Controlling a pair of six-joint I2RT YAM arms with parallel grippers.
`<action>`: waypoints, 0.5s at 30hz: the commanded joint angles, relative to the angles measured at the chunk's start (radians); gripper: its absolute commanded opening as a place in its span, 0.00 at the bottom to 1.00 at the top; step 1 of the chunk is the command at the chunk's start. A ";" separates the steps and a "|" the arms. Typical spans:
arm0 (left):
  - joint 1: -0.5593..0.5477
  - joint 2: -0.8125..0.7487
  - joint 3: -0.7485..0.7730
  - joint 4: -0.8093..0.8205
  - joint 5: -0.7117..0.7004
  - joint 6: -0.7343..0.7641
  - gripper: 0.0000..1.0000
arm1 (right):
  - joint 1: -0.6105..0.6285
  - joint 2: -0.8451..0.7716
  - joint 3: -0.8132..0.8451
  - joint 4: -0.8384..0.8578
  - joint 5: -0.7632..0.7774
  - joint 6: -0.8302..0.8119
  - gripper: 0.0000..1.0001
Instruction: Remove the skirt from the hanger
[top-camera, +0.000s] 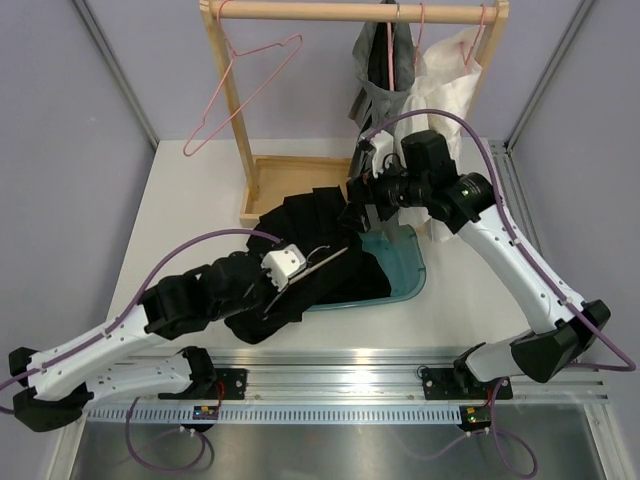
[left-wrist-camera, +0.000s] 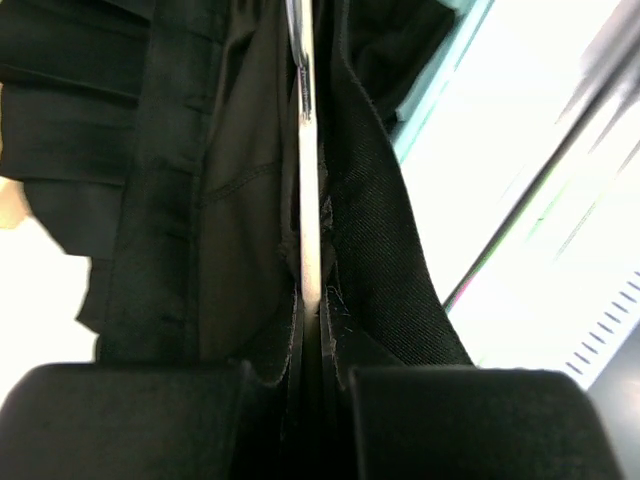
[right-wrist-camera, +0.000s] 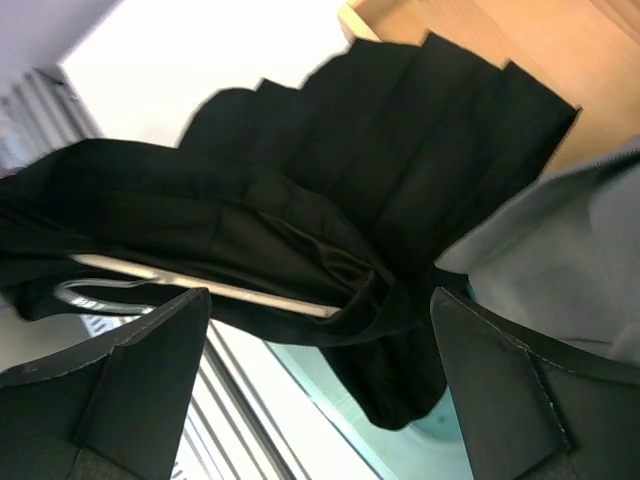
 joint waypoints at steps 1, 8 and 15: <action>-0.043 -0.003 0.066 0.105 -0.195 0.056 0.00 | 0.017 0.023 0.009 -0.042 0.125 -0.028 1.00; -0.098 0.001 0.075 0.127 -0.254 0.061 0.00 | 0.033 0.064 -0.053 -0.076 0.094 -0.077 0.96; -0.171 0.003 0.118 0.104 -0.323 0.051 0.00 | 0.043 0.110 -0.052 -0.051 0.146 -0.050 0.84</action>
